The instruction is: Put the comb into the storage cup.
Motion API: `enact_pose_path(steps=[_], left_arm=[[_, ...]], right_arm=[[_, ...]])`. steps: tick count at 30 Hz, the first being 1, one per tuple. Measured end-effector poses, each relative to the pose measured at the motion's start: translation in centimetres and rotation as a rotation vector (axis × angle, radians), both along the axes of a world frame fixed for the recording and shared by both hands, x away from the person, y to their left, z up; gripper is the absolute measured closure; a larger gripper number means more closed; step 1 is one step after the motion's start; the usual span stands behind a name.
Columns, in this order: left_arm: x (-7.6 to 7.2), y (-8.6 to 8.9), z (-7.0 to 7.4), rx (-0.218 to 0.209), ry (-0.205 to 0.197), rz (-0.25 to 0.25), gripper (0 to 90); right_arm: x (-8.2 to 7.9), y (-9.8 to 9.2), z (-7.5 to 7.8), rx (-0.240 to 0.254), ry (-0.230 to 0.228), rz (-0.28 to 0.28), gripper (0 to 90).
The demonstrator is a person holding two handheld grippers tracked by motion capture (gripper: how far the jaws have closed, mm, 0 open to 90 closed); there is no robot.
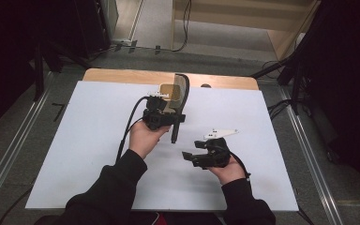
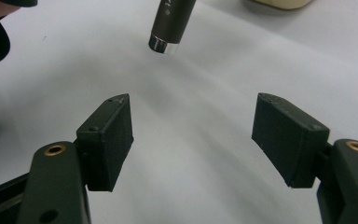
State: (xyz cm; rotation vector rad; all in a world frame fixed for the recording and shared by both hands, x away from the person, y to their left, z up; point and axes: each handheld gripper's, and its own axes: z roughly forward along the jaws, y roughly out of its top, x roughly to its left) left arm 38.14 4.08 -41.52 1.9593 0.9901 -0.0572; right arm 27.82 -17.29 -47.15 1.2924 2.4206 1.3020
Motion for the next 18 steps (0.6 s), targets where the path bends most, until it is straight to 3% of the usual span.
enact_pose_path(steps=[11,18], left_arm=[[0.4,0.1,0.9,-0.033,-0.024,-0.002,72.7],[0.7,-0.1,1.7,-0.028,-0.042,-0.006,72.7]], right_arm=[[-0.2,-1.3,-0.1,-0.032,0.001,0.018,26.7],[-0.6,-2.3,-0.1,-0.042,-0.007,0.032,26.1]])
